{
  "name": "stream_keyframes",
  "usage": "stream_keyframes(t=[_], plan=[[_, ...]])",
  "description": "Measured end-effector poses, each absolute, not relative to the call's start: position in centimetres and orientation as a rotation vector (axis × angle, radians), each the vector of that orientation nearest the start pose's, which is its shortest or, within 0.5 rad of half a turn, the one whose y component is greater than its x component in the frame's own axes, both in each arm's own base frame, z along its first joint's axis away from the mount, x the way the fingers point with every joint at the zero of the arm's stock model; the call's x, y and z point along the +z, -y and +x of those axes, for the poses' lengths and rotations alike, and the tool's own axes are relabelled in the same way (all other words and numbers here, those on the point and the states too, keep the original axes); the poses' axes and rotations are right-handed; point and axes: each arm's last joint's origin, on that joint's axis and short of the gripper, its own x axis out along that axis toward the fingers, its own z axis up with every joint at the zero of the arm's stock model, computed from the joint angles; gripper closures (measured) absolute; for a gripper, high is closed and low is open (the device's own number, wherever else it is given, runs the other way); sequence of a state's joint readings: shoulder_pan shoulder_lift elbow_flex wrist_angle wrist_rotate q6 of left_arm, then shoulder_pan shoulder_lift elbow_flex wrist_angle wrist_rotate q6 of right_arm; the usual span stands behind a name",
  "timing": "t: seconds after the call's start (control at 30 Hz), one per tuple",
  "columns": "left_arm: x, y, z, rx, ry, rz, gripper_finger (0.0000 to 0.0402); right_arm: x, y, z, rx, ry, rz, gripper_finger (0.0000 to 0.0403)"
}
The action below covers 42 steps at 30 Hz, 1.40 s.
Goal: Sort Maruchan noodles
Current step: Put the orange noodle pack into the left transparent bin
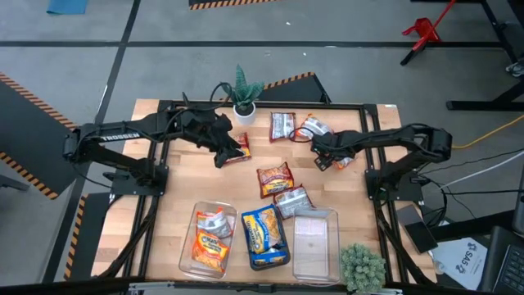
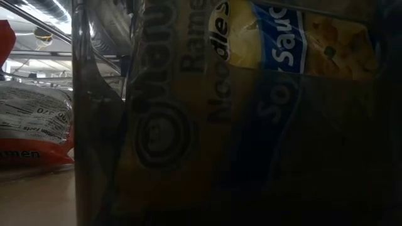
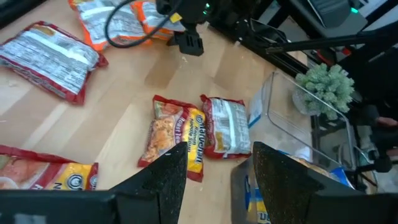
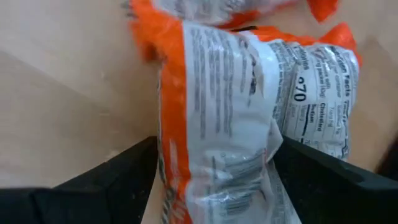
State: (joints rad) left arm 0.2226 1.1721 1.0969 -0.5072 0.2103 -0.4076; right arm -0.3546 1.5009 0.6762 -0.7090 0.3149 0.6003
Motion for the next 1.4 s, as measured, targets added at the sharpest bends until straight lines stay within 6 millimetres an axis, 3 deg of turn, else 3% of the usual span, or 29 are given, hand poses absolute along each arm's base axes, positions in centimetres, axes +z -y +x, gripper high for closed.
stream_keyframes(t=[0.17,0.43,0.53,0.77,1.07,1.13,1.27,1.4], plan=[[33.5,-4.9,24.2,0.154,-0.557,-0.514,0.0227,13.1,8.3,19.7,-1.017,-1.367,0.492,0.0148],[33.5,-4.9,24.2,0.159,-0.556,-0.520,0.0227,14.5,8.4,20.5,-0.962,-1.423,0.498,0.0345],[33.7,-4.9,24.0,0.161,-0.546,-0.519,0.0229,15.5,8.5,21.1,-0.876,-1.445,0.515,0.0390],[34.8,-5.0,24.4,0.159,-0.427,-0.548,0.0229,19.8,8.8,23.6,-0.674,-1.340,0.636,0.0396],[36.6,-5.6,25.1,0.057,-0.131,-0.578,0.0230,29.6,9.0,26.2,-0.349,-0.790,0.711,0.0398],[35.8,-5.8,25.1,0.022,-0.038,-0.622,0.0230,31.2,8.9,26.5,-0.267,-0.661,0.737,0.0396],[31.6,-5.9,24.7,-0.056,0.106,-0.768,0.0230,34.1,8.7,26.8,-0.094,-0.437,0.757,0.0397],[28.3,-6.0,23.9,-0.142,0.270,-0.863,0.0230,35.5,8.7,27.2,-0.003,-0.313,0.755,0.0397]])
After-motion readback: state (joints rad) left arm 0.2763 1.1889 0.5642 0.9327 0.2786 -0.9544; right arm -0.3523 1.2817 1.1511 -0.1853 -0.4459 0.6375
